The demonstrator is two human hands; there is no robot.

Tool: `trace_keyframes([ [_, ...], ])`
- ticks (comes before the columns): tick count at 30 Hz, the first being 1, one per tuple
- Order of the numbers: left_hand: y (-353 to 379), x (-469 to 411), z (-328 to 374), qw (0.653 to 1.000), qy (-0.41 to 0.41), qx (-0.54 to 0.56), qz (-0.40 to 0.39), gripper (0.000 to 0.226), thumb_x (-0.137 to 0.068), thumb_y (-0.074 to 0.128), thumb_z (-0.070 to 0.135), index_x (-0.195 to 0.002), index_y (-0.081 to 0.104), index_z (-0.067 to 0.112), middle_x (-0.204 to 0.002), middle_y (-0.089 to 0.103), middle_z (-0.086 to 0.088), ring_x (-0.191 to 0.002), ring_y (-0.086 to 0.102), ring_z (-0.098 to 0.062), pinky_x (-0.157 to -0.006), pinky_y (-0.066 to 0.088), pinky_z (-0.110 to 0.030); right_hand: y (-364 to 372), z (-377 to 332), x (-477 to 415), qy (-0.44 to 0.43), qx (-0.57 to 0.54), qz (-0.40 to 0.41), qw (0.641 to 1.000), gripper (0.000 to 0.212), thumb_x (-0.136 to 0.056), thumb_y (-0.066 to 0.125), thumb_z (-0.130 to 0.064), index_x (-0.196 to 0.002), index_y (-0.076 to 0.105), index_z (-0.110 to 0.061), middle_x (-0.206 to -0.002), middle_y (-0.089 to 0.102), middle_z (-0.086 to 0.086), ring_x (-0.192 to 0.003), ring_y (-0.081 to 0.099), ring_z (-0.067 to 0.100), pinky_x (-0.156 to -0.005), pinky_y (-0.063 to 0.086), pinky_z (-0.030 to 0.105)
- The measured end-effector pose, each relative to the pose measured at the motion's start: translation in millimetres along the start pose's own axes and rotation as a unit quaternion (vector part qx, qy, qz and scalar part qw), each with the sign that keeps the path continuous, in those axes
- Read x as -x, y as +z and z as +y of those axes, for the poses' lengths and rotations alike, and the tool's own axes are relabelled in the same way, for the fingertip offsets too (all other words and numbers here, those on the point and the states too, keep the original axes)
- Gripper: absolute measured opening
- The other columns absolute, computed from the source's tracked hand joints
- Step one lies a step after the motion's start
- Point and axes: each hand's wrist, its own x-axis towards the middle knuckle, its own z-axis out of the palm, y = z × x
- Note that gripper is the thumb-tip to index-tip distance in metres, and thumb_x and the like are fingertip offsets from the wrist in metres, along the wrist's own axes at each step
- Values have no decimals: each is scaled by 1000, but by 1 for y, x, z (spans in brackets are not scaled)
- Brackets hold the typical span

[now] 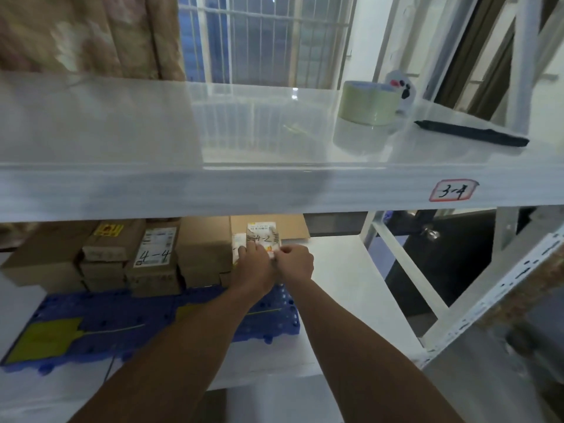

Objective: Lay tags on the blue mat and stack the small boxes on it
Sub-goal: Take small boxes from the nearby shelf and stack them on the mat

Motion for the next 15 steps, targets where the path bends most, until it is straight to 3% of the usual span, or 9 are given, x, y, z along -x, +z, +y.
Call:
trace_keyframes([
  [4,15,-7,-11,992,58,-108,15,63,-101,40,35,-150,29,-1,-155,33,-22,-144,26,-37,-122,20,-43,10,2,-4,-2,-4,-10,1000,21,-94,60,-21,-100,79,-13,-105,76,5,-96,67,23,-75,46,27],
  [7,18,-7,-15,981,95,-166,14,66,-105,29,33,-155,15,-6,-161,17,-28,-151,11,-41,-126,3,-47,15,3,-6,-4,-6,-11,1000,22,-96,60,-22,-102,78,-13,-107,75,6,-97,66,23,-79,48,29],
  [11,17,-7,-21,989,58,-139,5,72,-105,30,35,-156,2,-7,-164,-1,-27,-154,-7,-39,-126,1,-46,20,0,-10,-19,-21,-21,999,22,-97,61,-20,-109,76,-12,-115,74,5,-102,66,22,-77,46,26],
  [15,17,-5,-20,989,62,-135,30,73,-105,31,35,-156,0,-6,-165,-2,-25,-154,-8,-36,-127,2,-44,24,-2,-11,-28,-21,-32,999,19,-95,60,-18,-102,77,-14,-109,75,4,-95,66,20,-75,47,26],
])
